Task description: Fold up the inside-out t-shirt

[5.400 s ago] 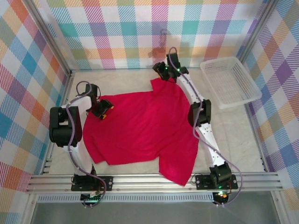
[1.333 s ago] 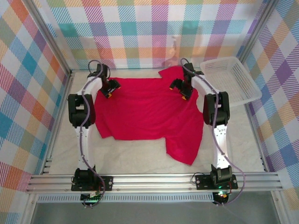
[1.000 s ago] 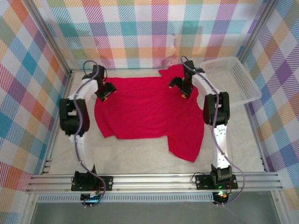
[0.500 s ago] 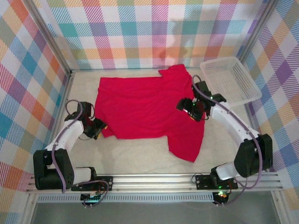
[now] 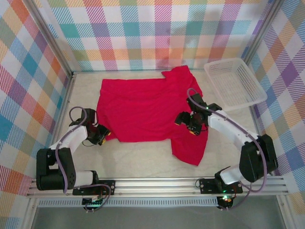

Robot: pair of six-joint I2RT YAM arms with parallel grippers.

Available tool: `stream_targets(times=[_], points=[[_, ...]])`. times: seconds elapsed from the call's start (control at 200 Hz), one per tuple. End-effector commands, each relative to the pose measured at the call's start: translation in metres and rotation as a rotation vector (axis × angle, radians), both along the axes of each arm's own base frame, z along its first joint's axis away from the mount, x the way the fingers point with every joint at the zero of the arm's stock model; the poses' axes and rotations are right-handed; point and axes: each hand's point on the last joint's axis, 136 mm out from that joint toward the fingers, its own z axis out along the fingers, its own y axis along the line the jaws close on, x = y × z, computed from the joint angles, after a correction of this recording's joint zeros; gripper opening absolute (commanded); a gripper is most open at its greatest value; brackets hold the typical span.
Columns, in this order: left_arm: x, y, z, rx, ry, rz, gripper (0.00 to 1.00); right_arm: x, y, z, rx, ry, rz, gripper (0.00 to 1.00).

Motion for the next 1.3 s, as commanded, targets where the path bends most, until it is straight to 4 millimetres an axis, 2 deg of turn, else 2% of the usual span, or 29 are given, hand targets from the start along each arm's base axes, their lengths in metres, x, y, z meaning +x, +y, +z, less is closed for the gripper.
stream_targets(times=[0.0,0.115,0.205,0.3,0.39,0.485,0.555,0.64,0.725,0.74,0.83,0.89,0.955,1.01,1.085,1.195,1.3], points=[[0.003,0.005,-0.015,0.002,0.018,0.033,0.42,0.02,0.02,0.005,0.054,-0.016,-0.003,0.82],[0.003,0.003,-0.025,-0.012,0.033,0.041,0.4,0.038,0.031,0.0,0.062,-0.007,0.005,0.83],[0.003,0.003,-0.029,-0.012,0.036,0.044,0.2,0.052,0.037,-0.011,0.056,-0.002,-0.007,0.83],[0.004,0.008,-0.028,0.012,0.049,0.034,0.0,0.062,0.037,-0.034,0.033,0.04,-0.038,0.82],[0.003,0.018,-0.018,0.031,0.063,0.03,0.0,0.067,0.028,-0.056,0.004,0.09,-0.08,0.82],[-0.001,0.035,-0.005,0.04,0.064,0.055,0.0,0.065,0.005,-0.077,-0.058,0.154,-0.136,0.82],[-0.006,0.049,0.004,0.043,0.055,0.089,0.0,0.061,-0.013,-0.085,-0.114,0.19,-0.168,0.82],[-0.014,0.06,0.012,0.043,0.043,0.128,0.0,0.056,-0.024,-0.088,-0.153,0.205,-0.178,0.82],[-0.017,0.062,0.016,0.051,0.031,0.127,0.0,0.054,-0.029,-0.09,-0.172,0.216,-0.177,0.83],[-0.019,0.067,0.017,0.051,0.032,0.149,0.0,0.055,-0.029,-0.09,-0.173,0.217,-0.175,0.83],[-0.022,0.067,0.015,0.048,0.025,0.154,0.0,0.056,-0.024,-0.087,-0.156,0.218,-0.156,0.83],[-0.021,0.063,0.013,0.026,0.013,0.151,0.0,0.058,-0.018,-0.074,-0.126,0.204,-0.13,0.83],[-0.018,0.056,0.012,-0.01,-0.006,0.148,0.0,0.057,-0.012,-0.05,-0.105,0.161,-0.089,0.83],[-0.017,0.053,0.011,-0.03,-0.015,0.144,0.0,0.05,-0.014,-0.027,-0.113,0.127,-0.058,0.84],[-0.018,0.049,0.012,-0.045,-0.024,0.137,0.0,0.025,-0.026,-0.007,-0.142,0.115,-0.017,0.83],[-0.019,0.047,0.015,-0.049,-0.052,0.138,0.0,-0.034,-0.051,-0.004,-0.2,0.168,0.001,0.75],[-0.014,0.045,0.019,-0.054,-0.085,0.145,0.0,-0.092,-0.072,-0.018,-0.232,0.252,-0.021,0.63]])
